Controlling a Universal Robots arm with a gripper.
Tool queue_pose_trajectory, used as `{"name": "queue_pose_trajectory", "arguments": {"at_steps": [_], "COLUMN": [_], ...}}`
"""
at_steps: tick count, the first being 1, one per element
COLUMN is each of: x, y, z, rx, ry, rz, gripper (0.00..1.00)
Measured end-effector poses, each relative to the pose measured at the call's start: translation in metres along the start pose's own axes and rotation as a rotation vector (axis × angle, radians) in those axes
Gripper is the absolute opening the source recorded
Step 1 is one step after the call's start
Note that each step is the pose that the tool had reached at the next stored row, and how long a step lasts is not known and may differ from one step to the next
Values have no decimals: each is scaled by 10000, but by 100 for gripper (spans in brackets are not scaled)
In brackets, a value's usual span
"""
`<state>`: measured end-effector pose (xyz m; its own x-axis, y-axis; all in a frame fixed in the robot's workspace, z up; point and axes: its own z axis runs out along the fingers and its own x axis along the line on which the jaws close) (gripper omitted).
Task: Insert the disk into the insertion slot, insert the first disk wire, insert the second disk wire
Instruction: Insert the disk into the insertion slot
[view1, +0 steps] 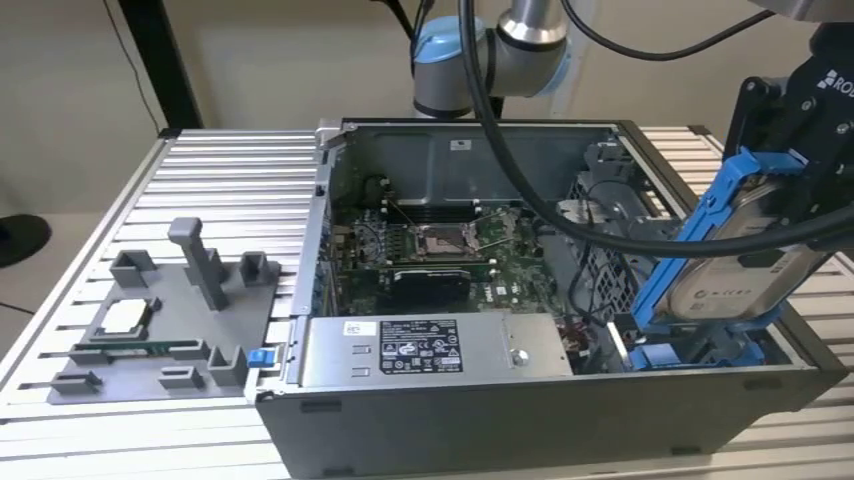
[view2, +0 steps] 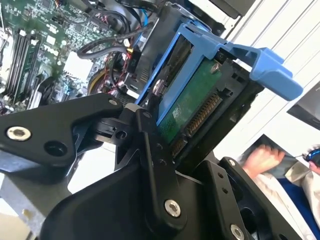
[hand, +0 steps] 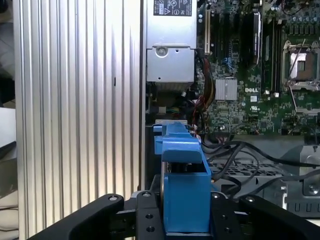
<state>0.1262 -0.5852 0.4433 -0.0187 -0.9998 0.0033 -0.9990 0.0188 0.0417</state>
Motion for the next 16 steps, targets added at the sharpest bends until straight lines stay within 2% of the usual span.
{"name": "queue_pose_trajectory", "arguments": {"at_steps": [16], "x": [-1], "y": [-9], "z": [142], "rx": [-4], "ry": [0], "rz": [0], "gripper": [0]}}
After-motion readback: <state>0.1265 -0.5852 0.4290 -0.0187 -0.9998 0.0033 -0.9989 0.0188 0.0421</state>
